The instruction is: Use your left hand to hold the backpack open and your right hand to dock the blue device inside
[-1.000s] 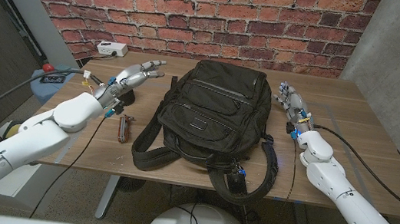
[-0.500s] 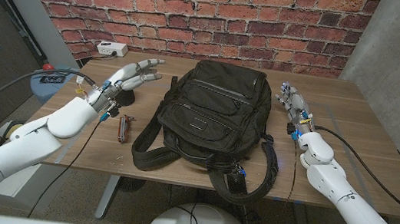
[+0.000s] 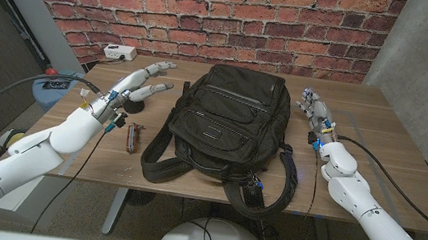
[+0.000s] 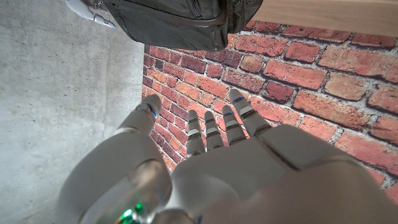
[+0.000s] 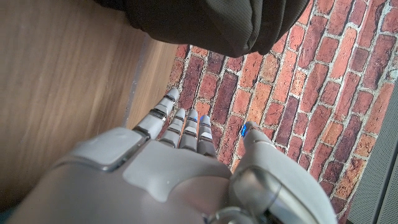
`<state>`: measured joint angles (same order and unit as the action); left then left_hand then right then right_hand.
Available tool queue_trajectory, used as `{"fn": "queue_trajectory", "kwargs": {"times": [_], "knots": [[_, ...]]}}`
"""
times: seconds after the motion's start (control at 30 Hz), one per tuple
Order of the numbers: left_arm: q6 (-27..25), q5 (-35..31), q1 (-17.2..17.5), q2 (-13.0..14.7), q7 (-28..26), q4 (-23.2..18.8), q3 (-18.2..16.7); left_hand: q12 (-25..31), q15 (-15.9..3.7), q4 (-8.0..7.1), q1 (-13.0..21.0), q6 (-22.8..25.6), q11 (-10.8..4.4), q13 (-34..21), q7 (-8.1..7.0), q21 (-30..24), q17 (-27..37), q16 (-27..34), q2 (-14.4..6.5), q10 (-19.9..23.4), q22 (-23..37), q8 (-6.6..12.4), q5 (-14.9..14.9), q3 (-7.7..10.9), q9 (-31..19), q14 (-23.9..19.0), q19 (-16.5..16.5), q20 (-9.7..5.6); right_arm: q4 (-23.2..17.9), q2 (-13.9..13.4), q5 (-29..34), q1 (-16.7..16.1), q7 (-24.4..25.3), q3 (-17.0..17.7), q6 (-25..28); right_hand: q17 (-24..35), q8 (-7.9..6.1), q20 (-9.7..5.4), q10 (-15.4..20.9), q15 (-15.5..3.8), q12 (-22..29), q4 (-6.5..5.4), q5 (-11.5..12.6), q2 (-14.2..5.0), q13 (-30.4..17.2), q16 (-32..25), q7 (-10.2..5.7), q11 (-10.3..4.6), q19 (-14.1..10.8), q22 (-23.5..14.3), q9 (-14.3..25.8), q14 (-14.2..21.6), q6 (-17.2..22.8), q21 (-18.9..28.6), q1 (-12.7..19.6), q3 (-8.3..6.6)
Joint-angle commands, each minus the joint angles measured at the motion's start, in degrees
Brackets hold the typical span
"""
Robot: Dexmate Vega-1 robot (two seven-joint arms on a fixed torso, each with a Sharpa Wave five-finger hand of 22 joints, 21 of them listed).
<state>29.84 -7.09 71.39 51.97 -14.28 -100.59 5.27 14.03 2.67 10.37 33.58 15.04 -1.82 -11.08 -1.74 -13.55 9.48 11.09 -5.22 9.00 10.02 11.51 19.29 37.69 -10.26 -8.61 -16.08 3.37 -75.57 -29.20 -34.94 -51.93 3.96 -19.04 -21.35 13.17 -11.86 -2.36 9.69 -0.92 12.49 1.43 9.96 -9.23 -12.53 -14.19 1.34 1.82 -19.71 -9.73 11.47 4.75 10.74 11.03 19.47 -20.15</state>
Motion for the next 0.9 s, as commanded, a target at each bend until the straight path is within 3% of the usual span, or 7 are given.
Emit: {"fn": "queue_trajectory", "kwargs": {"times": [0.03, 0.43, 0.9], "knots": [[1.4, -6.2, 1.3, 0.8, -0.2, -0.9, -1.7, -0.4, 0.12, -0.31, 0.4, 0.0, 0.50, -0.2, 0.37, -0.1, 0.3, -0.3, 0.2, 0.0, 0.1, -0.18, 0.1, -0.47, -0.3, 0.0, -0.4, 0.09, 0.2, 0.0, -0.4, -0.7, 0.6, 0.7, -0.4, 0.2, 0.03, -1.20, -0.1, 0.43, 0.0, 0.35, 0.2, 0.12, 0.0, 0.2, 0.03, 0.41, -0.3, -0.2, 0.1, 0.2, 0.0, 0.3, 0.4, -0.18], [1.0, -10.0, 5.1, 3.1, 1.9, -3.7, -4.9, -1.7, 0.74, -1.08, -0.2, -2.6, 0.58, -0.3, 0.55, 0.9, 0.5, -1.1, 0.8, -2.6, 0.1, -1.08, -1.0, -2.46, -0.4, 2.6, 0.6, -0.21, 0.0, -0.1, -1.0, -1.4, 0.5, 1.2, -0.7, 0.2, 0.10, -1.12, -0.1, 0.54, -0.1, 0.39, 0.1, 0.09, 0.0, 0.2, 0.02, 0.17, -0.3, -0.2, 0.1, 0.2, -0.2, 0.3, 0.4, -0.12], [2.3, -21.6, 7.3, 2.9, -2.3, -5.7, -8.0, -1.9, 0.32, -0.99, 0.1, -1.0, 0.33, -0.5, 1.46, 1.3, 0.5, -1.0, 1.0, -3.4, 0.1, -0.13, -1.8, -3.40, -0.7, 3.7, 0.7, -0.85, 0.7, 0.4, -1.8, -1.4, 0.0, 1.9, -2.2, 0.2, 0.17, -1.10, -0.4, 0.52, -0.2, 0.48, 0.1, 0.04, 0.0, 0.3, -0.01, 0.37, -0.3, -0.2, 0.1, 0.1, -0.3, 0.3, 0.4, -0.09]]}}
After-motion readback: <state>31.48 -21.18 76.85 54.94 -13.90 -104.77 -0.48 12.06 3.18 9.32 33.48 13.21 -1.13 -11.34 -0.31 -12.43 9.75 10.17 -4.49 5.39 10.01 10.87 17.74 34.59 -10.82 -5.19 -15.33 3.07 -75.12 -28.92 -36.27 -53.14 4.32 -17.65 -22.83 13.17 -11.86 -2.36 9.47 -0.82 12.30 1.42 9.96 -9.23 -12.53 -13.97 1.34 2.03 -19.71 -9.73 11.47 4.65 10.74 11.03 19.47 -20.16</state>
